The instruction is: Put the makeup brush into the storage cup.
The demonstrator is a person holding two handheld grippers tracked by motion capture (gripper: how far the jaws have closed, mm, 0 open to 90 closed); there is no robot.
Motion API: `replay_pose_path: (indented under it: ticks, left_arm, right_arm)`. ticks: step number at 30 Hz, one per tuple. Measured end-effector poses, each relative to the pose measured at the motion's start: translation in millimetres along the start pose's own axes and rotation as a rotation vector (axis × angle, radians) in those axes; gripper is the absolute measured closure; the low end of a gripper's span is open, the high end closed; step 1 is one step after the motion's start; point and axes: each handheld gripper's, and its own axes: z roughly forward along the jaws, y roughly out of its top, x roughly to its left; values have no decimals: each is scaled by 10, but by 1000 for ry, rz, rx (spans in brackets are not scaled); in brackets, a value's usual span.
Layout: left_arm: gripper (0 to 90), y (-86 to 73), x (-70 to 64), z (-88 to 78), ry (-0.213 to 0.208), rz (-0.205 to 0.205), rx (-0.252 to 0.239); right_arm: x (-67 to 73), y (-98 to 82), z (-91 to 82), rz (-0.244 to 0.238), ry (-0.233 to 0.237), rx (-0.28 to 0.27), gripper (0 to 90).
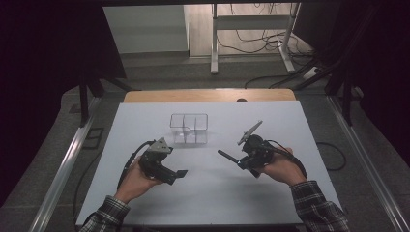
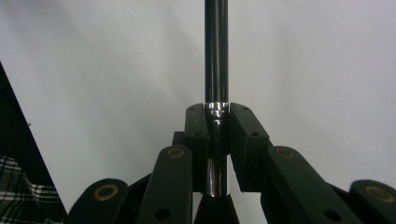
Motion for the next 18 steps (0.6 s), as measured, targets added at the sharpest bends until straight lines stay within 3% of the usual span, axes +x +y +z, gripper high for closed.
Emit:
replay_pose_path:
  ticks: [13, 18]
  left_arm:
    - [22, 155, -74, 167, -31, 44, 5]
    - [40, 211, -115, 245, -39, 92, 32]
  right_arm:
    - [84, 127, 58, -38, 32, 24, 773]
    - [121, 182, 69, -59, 44, 36, 773]
